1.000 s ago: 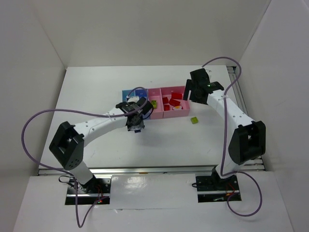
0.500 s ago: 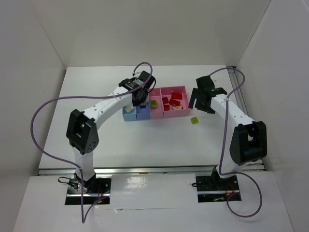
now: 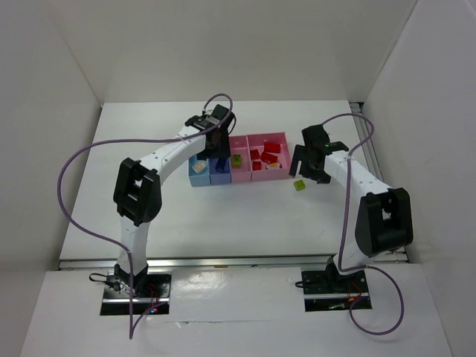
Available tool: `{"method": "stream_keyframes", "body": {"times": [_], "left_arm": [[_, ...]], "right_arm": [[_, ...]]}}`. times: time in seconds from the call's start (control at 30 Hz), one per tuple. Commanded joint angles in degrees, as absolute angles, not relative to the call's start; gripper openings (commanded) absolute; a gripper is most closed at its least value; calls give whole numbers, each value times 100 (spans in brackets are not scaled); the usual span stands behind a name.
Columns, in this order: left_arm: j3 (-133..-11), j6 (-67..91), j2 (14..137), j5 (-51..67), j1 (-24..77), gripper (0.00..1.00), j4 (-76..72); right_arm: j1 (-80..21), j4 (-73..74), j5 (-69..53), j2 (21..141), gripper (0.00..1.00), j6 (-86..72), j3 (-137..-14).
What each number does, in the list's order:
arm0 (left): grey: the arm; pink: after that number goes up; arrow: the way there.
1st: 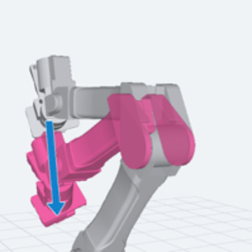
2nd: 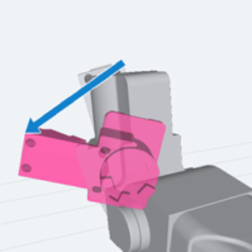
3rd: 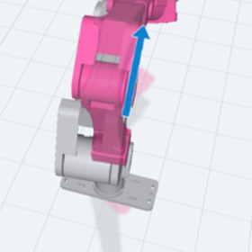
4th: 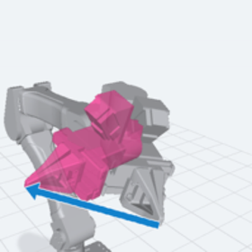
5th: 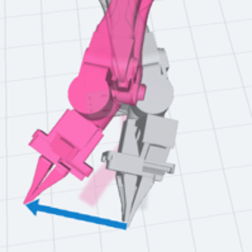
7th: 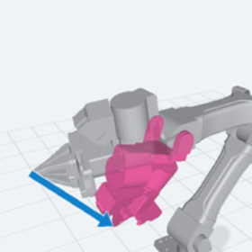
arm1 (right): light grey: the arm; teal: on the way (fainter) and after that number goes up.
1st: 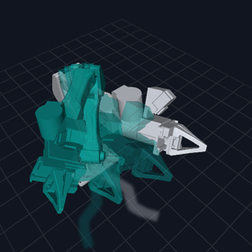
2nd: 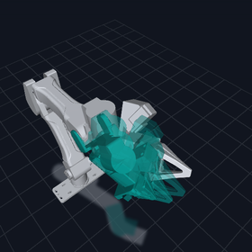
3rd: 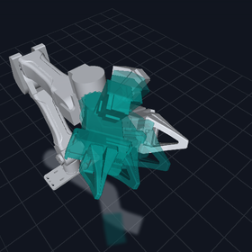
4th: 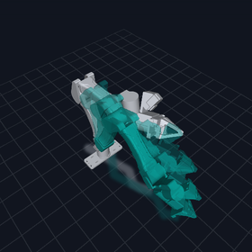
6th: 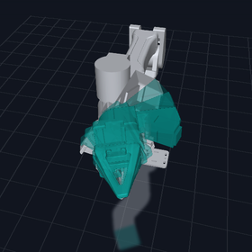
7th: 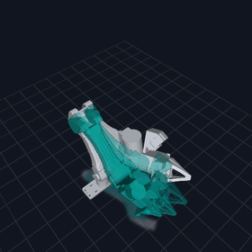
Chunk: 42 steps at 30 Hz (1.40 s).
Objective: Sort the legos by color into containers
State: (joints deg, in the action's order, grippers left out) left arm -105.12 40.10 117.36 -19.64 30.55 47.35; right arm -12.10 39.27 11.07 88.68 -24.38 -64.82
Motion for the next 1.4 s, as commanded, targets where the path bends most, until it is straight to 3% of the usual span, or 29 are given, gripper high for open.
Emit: {"method": "stream_keyframes", "body": {"times": [0.0,0.3,0.67,0.9,1.0,1.13,1.37], "left_arm": [[-10758,3771,11646,-1854,3067,73,4720],[-10767,3630,10688,-1617,3173,73,4588],[-10195,3700,10134,-1389,3173,73,4421],[-10143,3700,10134,-1336,3226,72,4421],[-10143,3700,10134,-1336,3226,72,4474],[-10090,3700,10081,-1389,3226,72,4526],[-10090,3630,10081,-1582,3173,72,4772]], "right_arm": [[-1178,3596,923,8991,91,-2373,-6311],[-1178,2962,809,9325,77,-2197,-5924],[-1292,2110,1362,9738,76,-2250,-5590],[-1292,1784,1362,9905,64,-2250,-5590],[-1292,1846,1362,9905,53,-2311,-5590],[-1292,2108,1433,9309,42,-2373,-5310],[-1845,2899,1652,8122,42,-2741,-5615]]}}
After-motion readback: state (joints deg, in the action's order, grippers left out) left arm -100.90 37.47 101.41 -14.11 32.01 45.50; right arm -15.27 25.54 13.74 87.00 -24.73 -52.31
